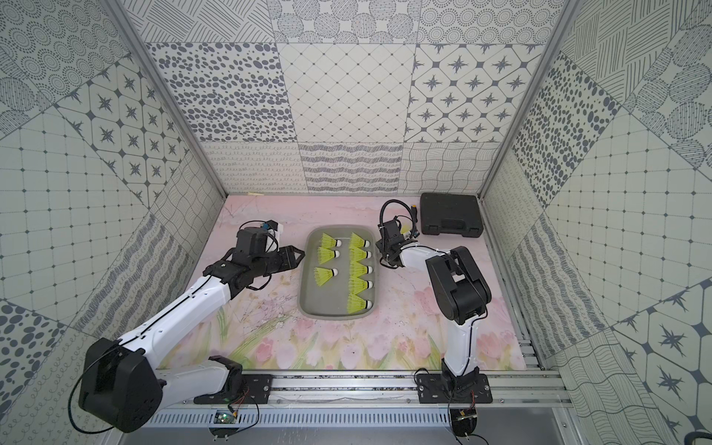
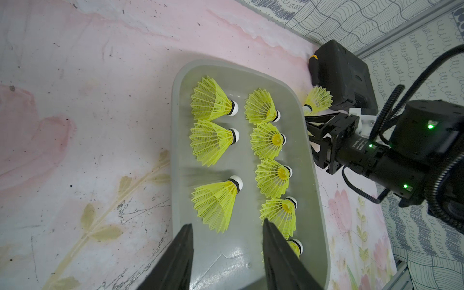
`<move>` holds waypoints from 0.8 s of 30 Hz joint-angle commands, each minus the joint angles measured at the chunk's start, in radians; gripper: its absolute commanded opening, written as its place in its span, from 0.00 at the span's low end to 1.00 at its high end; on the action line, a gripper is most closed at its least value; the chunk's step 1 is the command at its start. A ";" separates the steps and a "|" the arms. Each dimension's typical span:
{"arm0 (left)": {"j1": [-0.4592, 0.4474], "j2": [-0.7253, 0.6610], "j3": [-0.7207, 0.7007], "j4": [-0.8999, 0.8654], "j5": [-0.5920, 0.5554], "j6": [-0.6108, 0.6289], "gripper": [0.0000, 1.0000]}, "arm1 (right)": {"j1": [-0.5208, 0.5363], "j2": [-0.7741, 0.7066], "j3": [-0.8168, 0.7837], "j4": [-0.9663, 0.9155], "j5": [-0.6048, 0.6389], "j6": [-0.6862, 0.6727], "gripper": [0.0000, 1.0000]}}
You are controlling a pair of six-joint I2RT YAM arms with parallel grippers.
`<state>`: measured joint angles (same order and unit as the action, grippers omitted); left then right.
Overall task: Put the shuttlecocks into the storage box
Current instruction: Pick up the shuttlecock at the center of the board.
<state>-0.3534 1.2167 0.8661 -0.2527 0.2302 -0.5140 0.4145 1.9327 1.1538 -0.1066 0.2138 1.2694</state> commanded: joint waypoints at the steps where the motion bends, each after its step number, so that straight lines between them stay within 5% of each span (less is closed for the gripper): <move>1: 0.002 -0.002 -0.006 -0.002 0.021 0.025 0.48 | -0.013 -0.036 -0.044 0.029 0.021 -0.043 0.42; 15: 0.002 -0.003 -0.003 0.006 0.041 0.011 0.48 | -0.067 -0.375 -0.380 0.040 -0.065 -0.353 0.36; 24: 0.003 -0.001 -0.004 0.014 0.065 -0.004 0.46 | -0.097 -0.618 -0.454 -0.177 -0.182 -0.675 0.36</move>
<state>-0.3534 1.2167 0.8646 -0.2523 0.2615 -0.5179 0.3275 1.3628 0.7151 -0.2111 0.0860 0.7410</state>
